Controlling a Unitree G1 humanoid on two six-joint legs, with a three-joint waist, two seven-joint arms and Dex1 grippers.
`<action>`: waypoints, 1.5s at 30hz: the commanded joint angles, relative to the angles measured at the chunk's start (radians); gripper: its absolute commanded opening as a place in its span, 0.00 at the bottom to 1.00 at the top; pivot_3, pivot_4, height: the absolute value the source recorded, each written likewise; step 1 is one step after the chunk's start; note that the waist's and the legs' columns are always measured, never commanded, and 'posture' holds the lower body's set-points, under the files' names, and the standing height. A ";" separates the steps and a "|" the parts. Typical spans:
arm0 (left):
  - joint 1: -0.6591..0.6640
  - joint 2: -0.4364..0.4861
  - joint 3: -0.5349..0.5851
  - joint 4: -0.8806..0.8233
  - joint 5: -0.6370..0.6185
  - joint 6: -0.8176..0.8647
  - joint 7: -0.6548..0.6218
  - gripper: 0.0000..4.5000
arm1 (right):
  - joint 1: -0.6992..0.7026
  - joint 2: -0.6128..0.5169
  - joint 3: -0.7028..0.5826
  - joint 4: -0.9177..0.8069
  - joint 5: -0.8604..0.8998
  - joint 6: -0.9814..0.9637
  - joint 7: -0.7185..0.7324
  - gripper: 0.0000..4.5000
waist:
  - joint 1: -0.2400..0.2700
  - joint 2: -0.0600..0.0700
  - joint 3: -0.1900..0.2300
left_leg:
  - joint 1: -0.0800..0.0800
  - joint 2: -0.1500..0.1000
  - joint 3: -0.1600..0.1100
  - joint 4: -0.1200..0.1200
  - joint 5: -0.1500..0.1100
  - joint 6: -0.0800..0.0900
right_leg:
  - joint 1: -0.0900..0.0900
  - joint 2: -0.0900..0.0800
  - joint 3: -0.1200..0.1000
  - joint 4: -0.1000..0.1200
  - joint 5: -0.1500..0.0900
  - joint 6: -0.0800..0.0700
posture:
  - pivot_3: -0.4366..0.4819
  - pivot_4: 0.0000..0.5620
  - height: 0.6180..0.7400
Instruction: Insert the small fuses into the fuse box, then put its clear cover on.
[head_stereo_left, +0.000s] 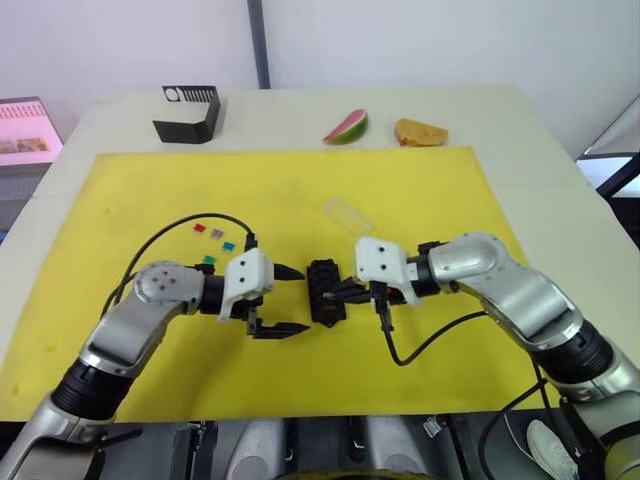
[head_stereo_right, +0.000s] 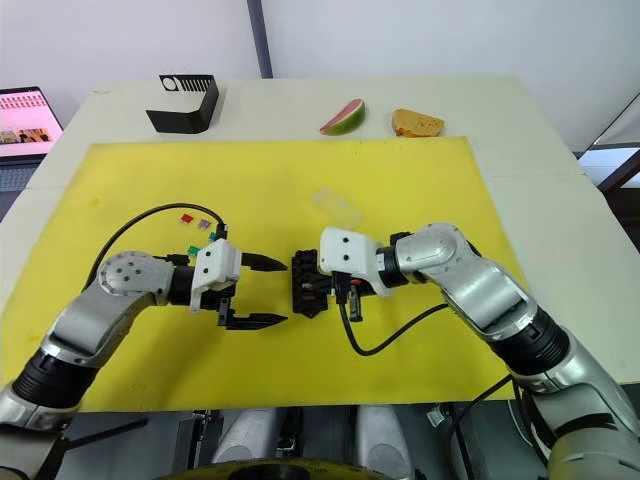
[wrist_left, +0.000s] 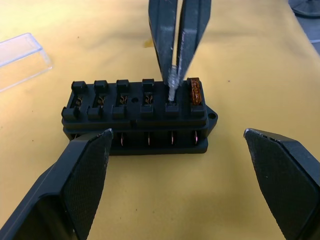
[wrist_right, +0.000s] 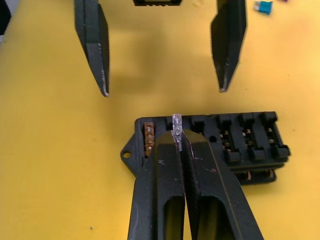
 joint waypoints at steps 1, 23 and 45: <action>-0.018 -0.004 -0.003 -0.006 0.008 -0.011 -0.009 0.99 | -0.017 0.010 -0.011 -0.015 -0.011 -0.014 0.016 0.00 | 0.000 0.000 0.000 | 0.000 0.000 0.000 0.000 0.000 0.000 | 0.000 0.000 0.000 0.000 0.000 0.000 | 0.48 0.27 1.00; -0.028 -0.044 -0.004 0.000 0.042 -0.017 -0.009 0.99 | -0.081 0.036 -0.024 -0.004 -0.040 0.044 0.085 0.00 | -0.001 0.000 0.000 | 0.001 0.000 0.000 0.001 0.001 -0.001 | 0.000 0.000 0.000 0.002 0.000 0.000 | 0.48 0.27 1.00; -0.032 -0.051 0.006 0.007 0.045 -0.014 -0.005 0.99 | -0.108 0.039 0.046 0.065 -0.130 -0.037 0.133 0.00 | -0.001 0.000 0.000 | 0.001 0.000 0.000 0.001 0.003 -0.004 | 0.000 0.001 0.000 0.003 0.000 0.000 | 0.48 0.27 1.00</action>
